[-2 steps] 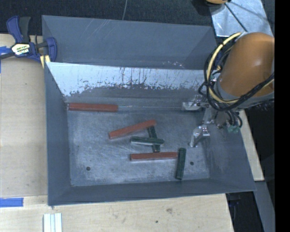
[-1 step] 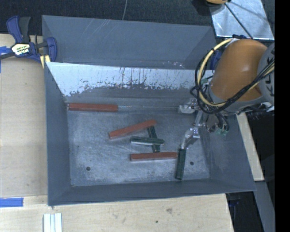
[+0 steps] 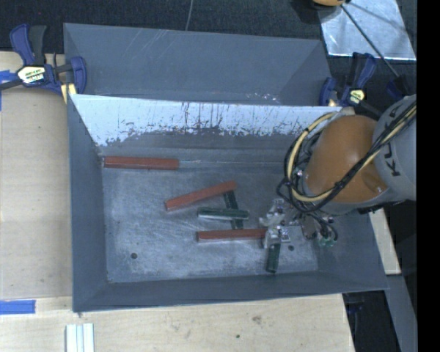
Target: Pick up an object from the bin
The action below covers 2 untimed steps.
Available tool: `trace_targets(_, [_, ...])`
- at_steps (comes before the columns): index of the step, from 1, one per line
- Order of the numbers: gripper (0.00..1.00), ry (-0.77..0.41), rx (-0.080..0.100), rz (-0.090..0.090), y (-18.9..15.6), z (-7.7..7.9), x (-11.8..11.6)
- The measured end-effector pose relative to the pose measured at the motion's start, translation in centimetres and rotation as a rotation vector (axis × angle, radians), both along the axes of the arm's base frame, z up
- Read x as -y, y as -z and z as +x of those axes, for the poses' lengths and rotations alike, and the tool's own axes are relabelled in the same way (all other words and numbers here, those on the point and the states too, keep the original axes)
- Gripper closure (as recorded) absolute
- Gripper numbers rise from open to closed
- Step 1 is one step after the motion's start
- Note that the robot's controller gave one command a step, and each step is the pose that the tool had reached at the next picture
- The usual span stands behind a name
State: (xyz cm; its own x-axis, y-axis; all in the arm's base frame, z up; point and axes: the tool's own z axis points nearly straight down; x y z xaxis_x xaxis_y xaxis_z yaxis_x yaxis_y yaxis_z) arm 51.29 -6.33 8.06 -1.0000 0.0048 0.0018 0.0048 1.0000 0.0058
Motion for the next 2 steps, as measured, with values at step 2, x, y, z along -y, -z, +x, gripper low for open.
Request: trace_targets(2, [1.0, -0.004, 0.009, -0.006, -14.9, 0.9, -1.6])
